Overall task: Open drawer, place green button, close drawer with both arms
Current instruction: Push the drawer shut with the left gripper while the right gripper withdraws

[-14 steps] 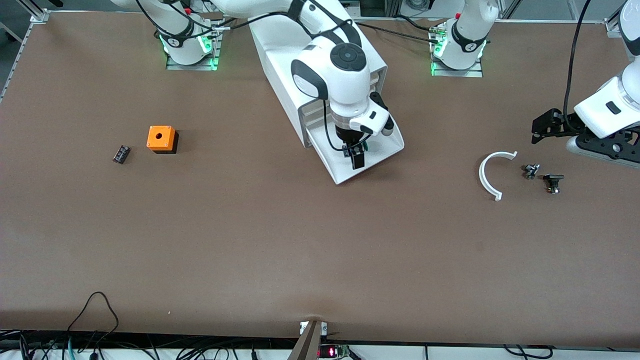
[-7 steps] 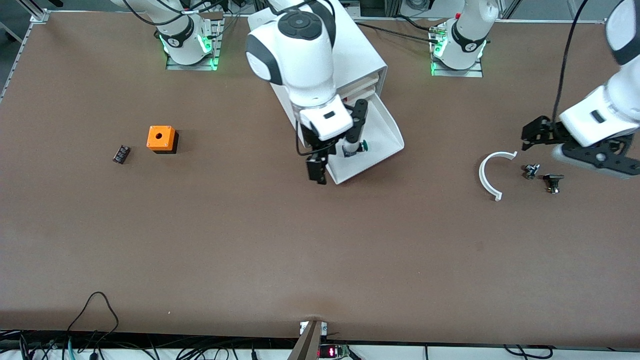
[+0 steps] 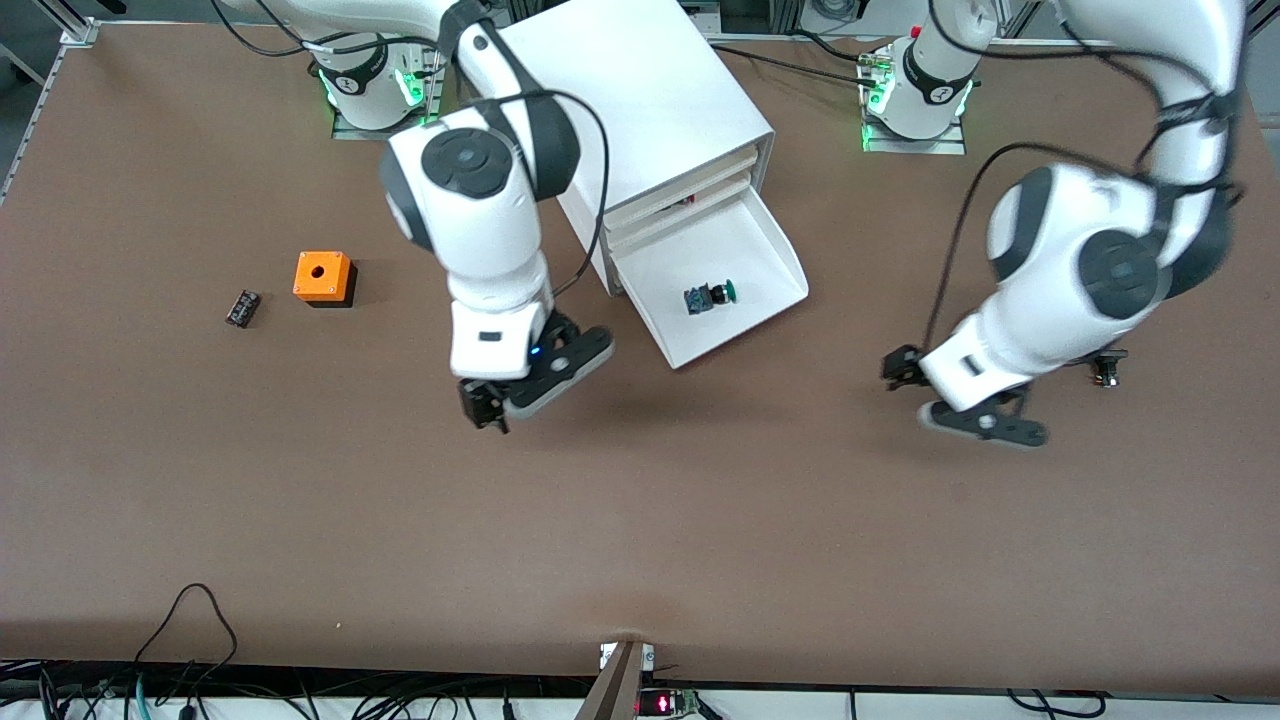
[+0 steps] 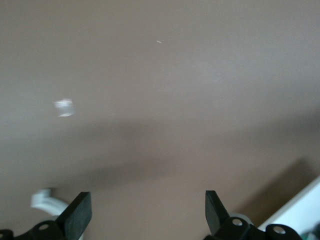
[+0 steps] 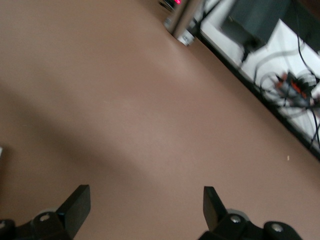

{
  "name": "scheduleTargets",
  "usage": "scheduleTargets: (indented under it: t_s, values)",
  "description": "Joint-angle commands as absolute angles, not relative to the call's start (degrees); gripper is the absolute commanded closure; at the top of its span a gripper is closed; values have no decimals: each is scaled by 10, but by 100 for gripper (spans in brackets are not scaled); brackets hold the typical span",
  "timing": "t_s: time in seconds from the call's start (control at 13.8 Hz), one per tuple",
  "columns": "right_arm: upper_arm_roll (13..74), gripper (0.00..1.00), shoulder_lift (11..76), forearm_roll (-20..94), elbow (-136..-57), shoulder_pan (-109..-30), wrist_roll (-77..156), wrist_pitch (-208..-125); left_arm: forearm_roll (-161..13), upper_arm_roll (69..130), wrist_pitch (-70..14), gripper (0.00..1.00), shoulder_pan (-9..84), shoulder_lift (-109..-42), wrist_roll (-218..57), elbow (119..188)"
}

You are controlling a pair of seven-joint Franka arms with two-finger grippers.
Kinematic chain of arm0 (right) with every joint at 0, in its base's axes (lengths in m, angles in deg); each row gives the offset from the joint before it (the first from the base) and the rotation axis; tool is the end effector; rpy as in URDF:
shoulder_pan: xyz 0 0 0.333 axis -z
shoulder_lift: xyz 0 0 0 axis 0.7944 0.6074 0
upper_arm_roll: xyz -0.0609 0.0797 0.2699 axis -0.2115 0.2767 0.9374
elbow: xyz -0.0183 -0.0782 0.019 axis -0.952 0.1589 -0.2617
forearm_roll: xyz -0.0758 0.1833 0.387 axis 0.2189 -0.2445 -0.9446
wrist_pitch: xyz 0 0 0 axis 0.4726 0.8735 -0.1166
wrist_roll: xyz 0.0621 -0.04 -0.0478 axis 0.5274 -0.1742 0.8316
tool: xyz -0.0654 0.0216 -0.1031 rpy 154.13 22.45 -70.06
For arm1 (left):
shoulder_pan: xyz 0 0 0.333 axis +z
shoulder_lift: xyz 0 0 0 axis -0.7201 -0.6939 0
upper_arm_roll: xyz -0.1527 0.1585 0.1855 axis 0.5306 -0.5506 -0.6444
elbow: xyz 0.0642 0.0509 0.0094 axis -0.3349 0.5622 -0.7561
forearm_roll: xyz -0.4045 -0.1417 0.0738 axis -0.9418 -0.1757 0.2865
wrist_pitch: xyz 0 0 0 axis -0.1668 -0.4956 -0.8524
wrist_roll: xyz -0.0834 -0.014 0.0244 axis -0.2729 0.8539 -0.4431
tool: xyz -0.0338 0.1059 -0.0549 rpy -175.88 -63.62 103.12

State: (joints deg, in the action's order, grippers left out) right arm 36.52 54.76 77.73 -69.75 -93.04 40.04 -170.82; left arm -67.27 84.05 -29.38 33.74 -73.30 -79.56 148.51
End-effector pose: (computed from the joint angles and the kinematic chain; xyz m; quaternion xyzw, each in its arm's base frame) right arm 0.6702 0.3952 0.3939 0.9334 0.3246 0.1395 0.0633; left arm 0.6713 -0.1794 0.3142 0.9971 -0.0707 -0.0018 0.0262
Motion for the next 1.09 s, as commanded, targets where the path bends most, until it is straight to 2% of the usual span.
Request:
scheduleTargets:
  t_s: [0.0,0.15,0.29,0.44,0.8,1.02]
  values:
    - [371,0,496,770,-788,-897,298,-1701,-686,839,-378,0,296,-759,-887,1524]
    - [372,0,464,769,-853,-875,253,-1702,-687,849,-479,0,277,-759,-941,1597]
    - [372,0,446,769,-874,-857,223,-1666,-688,870,-556,0,269,-765,-996,1652]
    - [376,0,437,769,-874,-837,191,-1624,-688,873,-570,0,253,-766,-1025,1675]
    - [384,0,392,770,-874,-734,198,-1606,-708,962,-570,0,252,-759,-1093,1724]
    - [465,0,358,770,-875,-617,204,-1575,-709,1000,-565,0,253,-744,-1111,1744]
